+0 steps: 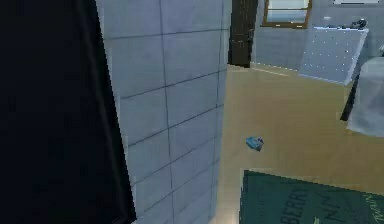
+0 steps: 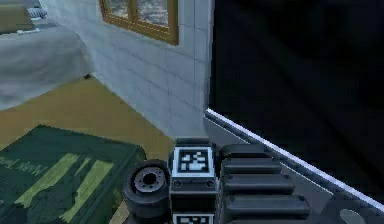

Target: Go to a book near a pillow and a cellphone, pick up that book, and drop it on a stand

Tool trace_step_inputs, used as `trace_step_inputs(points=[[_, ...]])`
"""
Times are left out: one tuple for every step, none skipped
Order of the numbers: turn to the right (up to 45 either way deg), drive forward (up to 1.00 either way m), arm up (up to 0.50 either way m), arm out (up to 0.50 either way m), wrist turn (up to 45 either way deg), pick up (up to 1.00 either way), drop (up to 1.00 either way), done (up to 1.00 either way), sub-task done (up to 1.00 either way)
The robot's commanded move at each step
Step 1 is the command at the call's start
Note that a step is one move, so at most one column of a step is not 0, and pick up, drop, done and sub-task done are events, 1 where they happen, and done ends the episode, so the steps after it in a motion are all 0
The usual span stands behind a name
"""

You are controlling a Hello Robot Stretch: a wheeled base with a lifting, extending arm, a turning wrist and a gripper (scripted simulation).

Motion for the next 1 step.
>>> trace_step_inputs(points=[[45.0, 0.00, 0.00, 0.00, 0.0, 0.00, 0.00, 0.00, 0.00]])
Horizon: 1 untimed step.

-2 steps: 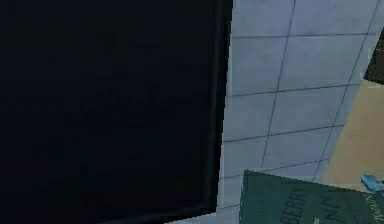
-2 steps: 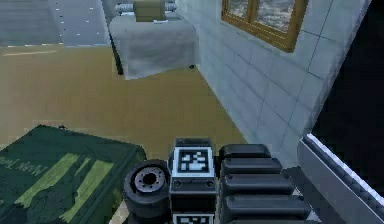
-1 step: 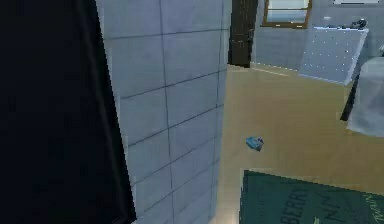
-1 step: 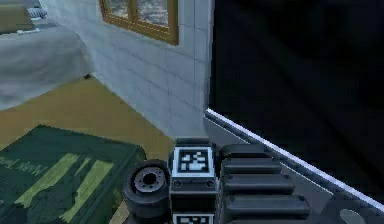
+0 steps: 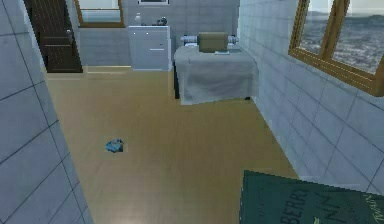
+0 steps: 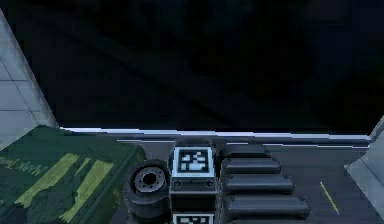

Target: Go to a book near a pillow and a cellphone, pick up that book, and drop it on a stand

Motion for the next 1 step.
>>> trace_step_inputs(points=[[12.0, 0.00, 0.00, 0.00, 0.0, 0.00, 0.00, 0.00, 0.00]])
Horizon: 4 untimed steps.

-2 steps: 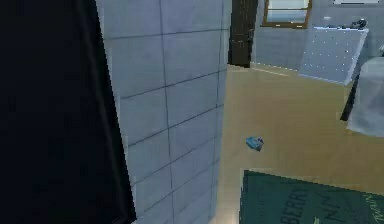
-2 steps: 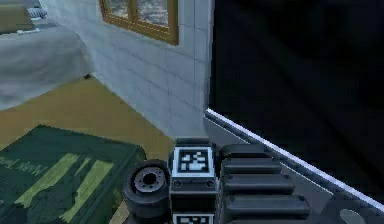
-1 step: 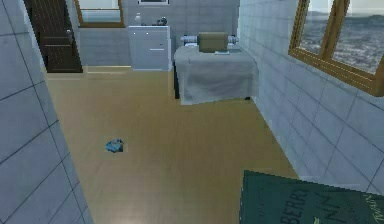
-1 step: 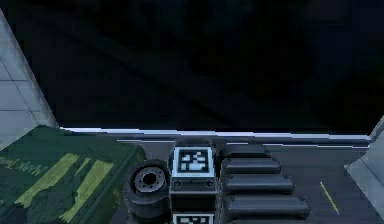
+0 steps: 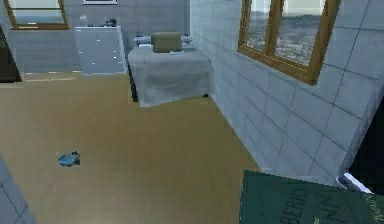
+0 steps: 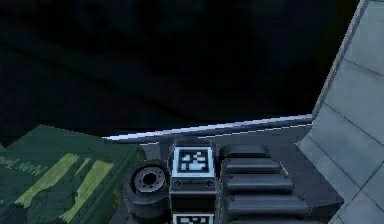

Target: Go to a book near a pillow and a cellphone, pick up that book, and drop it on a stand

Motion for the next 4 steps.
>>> trace_step_inputs(points=[[0.0, 0.25, 0.00, 0.00, 0.0, 0.00, 0.00, 0.00, 0.00], [45.0, 0.00, 0.00, 0.00, 0.0, 0.00, 0.00, 0.00, 0.00], [45.0, 0.00, 0.00, 0.00, 0.0, 0.00, 0.00, 0.00, 0.00], [6.0, 0.00, 0.00, 0.00, 0.0, 0.00, 0.00, 0.00, 0.00]])
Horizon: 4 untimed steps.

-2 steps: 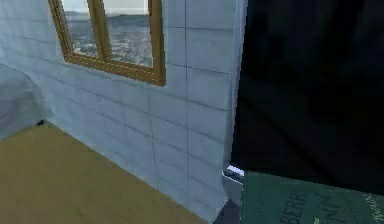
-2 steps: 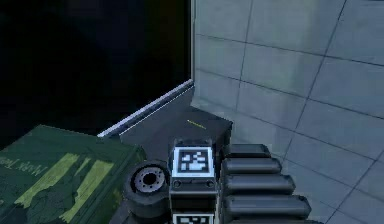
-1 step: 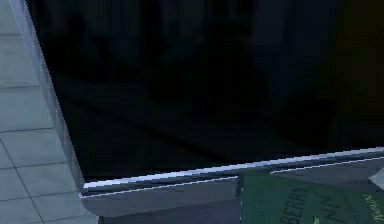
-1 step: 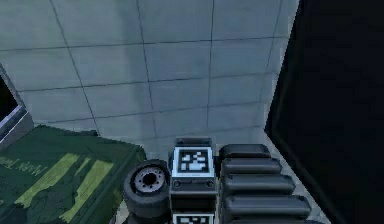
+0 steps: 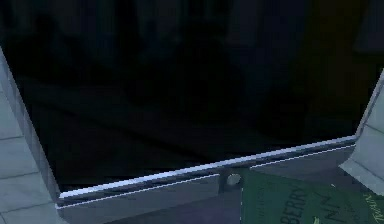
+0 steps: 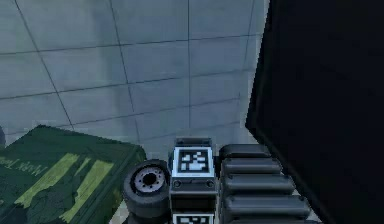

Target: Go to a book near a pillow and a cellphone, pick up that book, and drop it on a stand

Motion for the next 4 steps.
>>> trace_step_inputs(points=[[-45.0, 0.00, 0.00, 0.00, 0.0, 0.00, 0.00, 0.00, 0.00], [-39.0, 0.00, 0.00, 0.00, 0.0, 0.00, 0.00, 0.00, 0.00], [0.0, 0.00, 0.00, 0.36, 0.0, 0.00, 0.00, 0.00, 0.00], [0.0, 0.00, 0.00, 0.36, 0.0, 0.00, 0.00, 0.00, 0.00]])
